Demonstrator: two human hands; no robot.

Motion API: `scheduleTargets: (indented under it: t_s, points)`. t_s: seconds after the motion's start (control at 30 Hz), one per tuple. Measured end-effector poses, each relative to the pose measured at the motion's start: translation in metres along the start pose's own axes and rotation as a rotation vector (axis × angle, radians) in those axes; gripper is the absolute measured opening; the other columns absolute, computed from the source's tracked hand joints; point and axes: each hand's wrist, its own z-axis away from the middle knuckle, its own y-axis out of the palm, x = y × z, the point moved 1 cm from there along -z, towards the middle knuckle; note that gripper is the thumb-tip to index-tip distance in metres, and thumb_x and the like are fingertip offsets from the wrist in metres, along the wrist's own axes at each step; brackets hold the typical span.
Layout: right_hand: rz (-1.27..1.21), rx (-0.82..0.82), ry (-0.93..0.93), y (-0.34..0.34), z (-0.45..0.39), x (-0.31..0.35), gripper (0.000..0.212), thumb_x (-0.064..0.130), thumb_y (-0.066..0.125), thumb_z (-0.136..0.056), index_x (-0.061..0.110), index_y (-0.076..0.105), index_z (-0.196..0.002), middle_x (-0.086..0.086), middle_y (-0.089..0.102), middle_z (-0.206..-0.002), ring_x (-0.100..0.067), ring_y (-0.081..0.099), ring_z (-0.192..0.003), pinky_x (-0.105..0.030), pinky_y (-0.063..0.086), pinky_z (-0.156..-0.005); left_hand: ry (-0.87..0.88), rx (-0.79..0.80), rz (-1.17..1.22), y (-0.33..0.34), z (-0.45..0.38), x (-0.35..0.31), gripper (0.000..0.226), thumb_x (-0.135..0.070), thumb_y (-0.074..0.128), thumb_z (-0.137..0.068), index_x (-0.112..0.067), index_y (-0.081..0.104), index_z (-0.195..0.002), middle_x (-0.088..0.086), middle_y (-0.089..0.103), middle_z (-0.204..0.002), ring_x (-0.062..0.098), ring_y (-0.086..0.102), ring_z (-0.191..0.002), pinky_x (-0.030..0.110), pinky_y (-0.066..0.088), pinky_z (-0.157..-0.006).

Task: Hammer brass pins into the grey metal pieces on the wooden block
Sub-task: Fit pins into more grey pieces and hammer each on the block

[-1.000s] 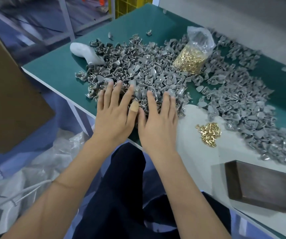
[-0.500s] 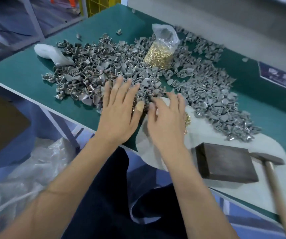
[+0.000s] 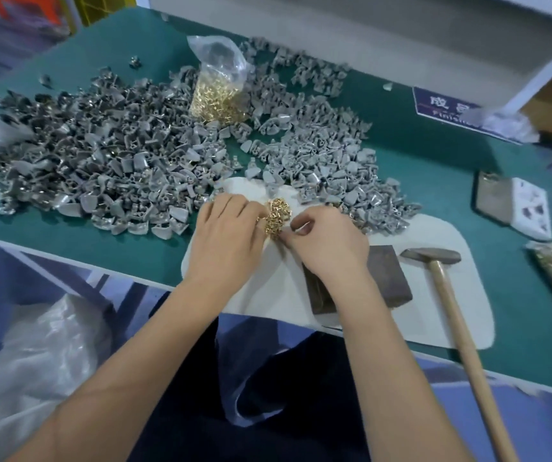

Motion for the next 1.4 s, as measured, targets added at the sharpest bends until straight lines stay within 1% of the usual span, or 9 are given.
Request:
scheduleTargets:
  t_s: [0.17, 0.3, 0.53, 0.67, 0.73, 0.9, 1.07, 1.23, 1.4]
  points:
    - [-0.049, -0.014, 0.001, 0.0040, 0.0018, -0.0001, 0.008, 0.051, 0.071, -0.088, 0.046, 0.074, -0.093, 0.018, 0.074, -0.096, -0.013, 0.068, -0.092, -0.027, 0.045, -0.070, 0.006, 0.017, -0.054, -0.0017, 0.0001, -0.0023, 0.011, -0.018, 0.062, -0.094, -0.017, 0.066, -0.104, -0.001, 0.061, -0.098, 0.027, 0.052, -0.104, 0.038, 0.035, -0.091]
    - [-0.044, -0.056, -0.055, 0.0053, 0.0017, -0.0005, 0.011, 0.043, 0.067, -0.089, 0.048, 0.075, -0.095, 0.017, 0.074, -0.093, -0.015, 0.067, -0.087, -0.027, 0.043, -0.067, 0.001, 0.038, -0.015, -0.0037, -0.0011, -0.0049, 0.010, -0.015, 0.063, -0.093, -0.018, 0.066, -0.102, -0.002, 0.065, -0.098, 0.026, 0.055, -0.103, 0.039, 0.037, -0.090]
    - [0.010, -0.087, -0.069, 0.0095, 0.0005, -0.0029, 0.023, 0.043, 0.057, -0.089, 0.027, 0.069, -0.079, 0.012, 0.066, -0.073, -0.016, 0.063, -0.071, -0.028, 0.043, -0.060, 0.005, 0.026, 0.034, -0.0050, -0.0002, -0.0042, 0.015, -0.018, 0.060, -0.096, -0.018, 0.067, -0.110, -0.003, 0.067, -0.100, 0.024, 0.057, -0.102, 0.038, 0.039, -0.088]
    - [-0.064, -0.138, -0.074, 0.0090, 0.0023, -0.0031, 0.016, 0.041, 0.058, -0.090, 0.029, 0.059, -0.081, 0.015, 0.058, -0.067, 0.000, 0.053, -0.060, -0.020, 0.030, -0.052, -0.021, 0.015, 0.039, -0.0039, -0.0002, -0.0035, 0.018, -0.026, 0.056, -0.099, -0.020, 0.065, -0.114, -0.005, 0.065, -0.104, 0.022, 0.055, -0.104, 0.036, 0.037, -0.091]
    - [-0.072, -0.145, -0.075, 0.0085, 0.0034, -0.0034, 0.015, 0.041, 0.056, -0.091, 0.028, 0.058, -0.083, 0.015, 0.057, -0.065, 0.003, 0.050, -0.058, -0.019, 0.028, -0.052, -0.010, 0.020, 0.025, -0.0034, 0.0005, -0.0033, 0.019, -0.027, 0.053, -0.100, -0.021, 0.065, -0.114, -0.006, 0.065, -0.104, 0.022, 0.055, -0.104, 0.037, 0.038, -0.091]
    - [-0.058, -0.163, -0.056, 0.0075, 0.0027, -0.0026, 0.030, 0.035, 0.035, -0.102, 0.019, 0.054, -0.086, 0.007, 0.055, -0.062, -0.007, 0.051, -0.053, -0.024, 0.027, -0.049, 0.014, 0.055, 0.015, -0.0026, 0.0011, -0.0014, 0.020, -0.027, 0.050, -0.102, -0.023, 0.063, -0.117, -0.007, 0.064, -0.106, 0.021, 0.053, -0.103, 0.039, 0.039, -0.091]
    - [-0.025, -0.157, -0.071, 0.0063, 0.0041, -0.0012, 0.044, 0.039, 0.027, -0.107, 0.026, 0.045, -0.070, 0.007, 0.053, -0.064, -0.005, 0.048, -0.054, -0.025, 0.026, -0.051, -0.005, 0.066, 0.052, -0.0020, 0.0002, -0.0011, 0.018, -0.029, 0.052, -0.102, -0.024, 0.063, -0.115, -0.009, 0.064, -0.105, 0.019, 0.053, -0.103, 0.038, 0.040, -0.090]
    - [-0.059, -0.145, -0.094, 0.0080, 0.0054, -0.0035, 0.041, 0.053, 0.032, -0.106, 0.027, 0.054, -0.084, 0.009, 0.057, -0.067, -0.009, 0.056, -0.060, -0.031, 0.043, -0.059, 0.005, 0.117, 0.097, -0.0009, -0.0005, 0.0015, 0.017, -0.036, 0.052, -0.100, -0.031, 0.061, -0.113, -0.016, 0.060, -0.103, 0.012, 0.049, -0.102, 0.035, 0.039, -0.090]
    - [-0.108, -0.156, -0.091, 0.0062, 0.0081, -0.0032, 0.030, 0.053, 0.040, -0.105, 0.030, 0.056, -0.095, 0.013, 0.060, -0.070, -0.001, 0.056, -0.059, -0.024, 0.036, -0.055, 0.017, 0.111, 0.097, -0.0032, 0.0004, -0.0010, 0.017, -0.037, 0.054, -0.099, -0.031, 0.062, -0.113, -0.017, 0.060, -0.103, 0.012, 0.051, -0.102, 0.034, 0.040, -0.089]
